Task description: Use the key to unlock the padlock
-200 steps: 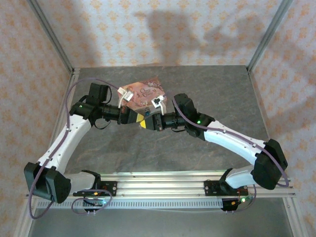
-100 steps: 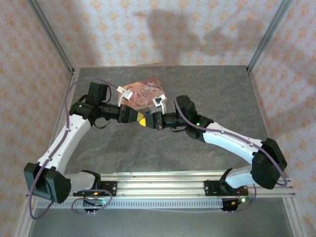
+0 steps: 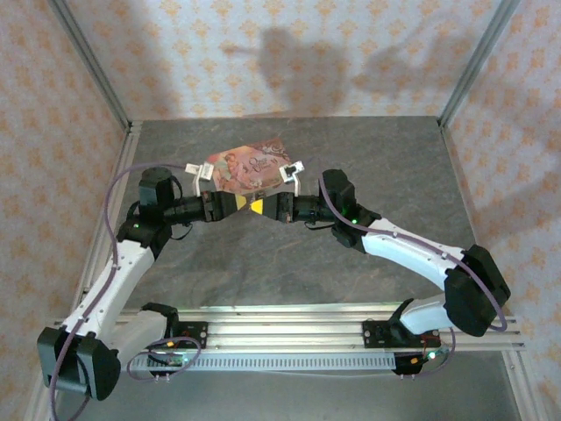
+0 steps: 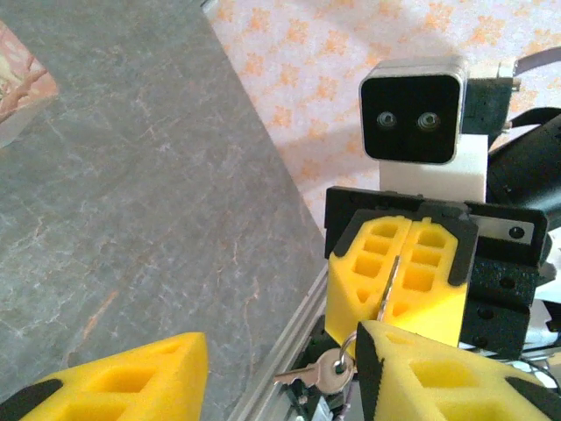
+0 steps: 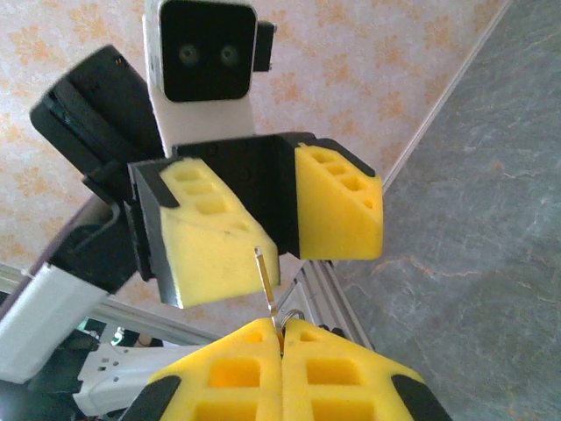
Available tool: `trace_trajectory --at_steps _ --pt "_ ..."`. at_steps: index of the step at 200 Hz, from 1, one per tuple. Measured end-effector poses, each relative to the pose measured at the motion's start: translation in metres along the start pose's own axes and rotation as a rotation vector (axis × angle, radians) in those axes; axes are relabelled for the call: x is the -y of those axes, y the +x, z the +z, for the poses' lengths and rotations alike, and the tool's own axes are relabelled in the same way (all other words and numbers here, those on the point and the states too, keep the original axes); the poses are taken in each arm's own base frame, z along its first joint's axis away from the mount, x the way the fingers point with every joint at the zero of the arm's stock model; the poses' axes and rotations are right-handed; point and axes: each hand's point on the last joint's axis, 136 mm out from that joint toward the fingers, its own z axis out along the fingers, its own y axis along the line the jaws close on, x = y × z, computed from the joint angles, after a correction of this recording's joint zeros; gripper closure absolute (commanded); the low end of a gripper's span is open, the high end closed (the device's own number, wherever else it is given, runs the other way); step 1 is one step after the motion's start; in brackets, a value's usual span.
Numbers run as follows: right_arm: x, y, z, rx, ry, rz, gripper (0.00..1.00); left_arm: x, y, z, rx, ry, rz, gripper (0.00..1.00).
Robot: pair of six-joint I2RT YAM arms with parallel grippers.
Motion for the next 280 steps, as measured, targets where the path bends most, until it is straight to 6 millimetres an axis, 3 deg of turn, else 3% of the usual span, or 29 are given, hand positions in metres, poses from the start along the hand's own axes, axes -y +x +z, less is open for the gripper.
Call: trace_trajectory --at_steps 85,137,236,268,280 --pt "0.003 0.003 0.005 -0.017 -0.014 0.025 1.0 0.034 -0.005 0.001 0.059 0.109 0.045 0.66" --pt "0.001 0.005 0.007 -0.025 -0.019 0.025 1.0 0.032 -0.004 0.002 0.063 0.103 0.045 0.71" --pt "-0.002 0.005 0.008 -0.031 -0.031 0.026 1.0 0.019 0.002 0.008 0.04 0.085 0.016 0.71" --pt "-0.001 0.007 0.009 -0.042 -0.034 0.029 1.0 0.018 0.003 0.009 0.032 0.087 0.012 0.76" --pt "0.001 0.008 0.011 -0.045 -0.031 0.033 1.0 0.018 0.004 0.01 0.029 0.087 0.009 0.83"
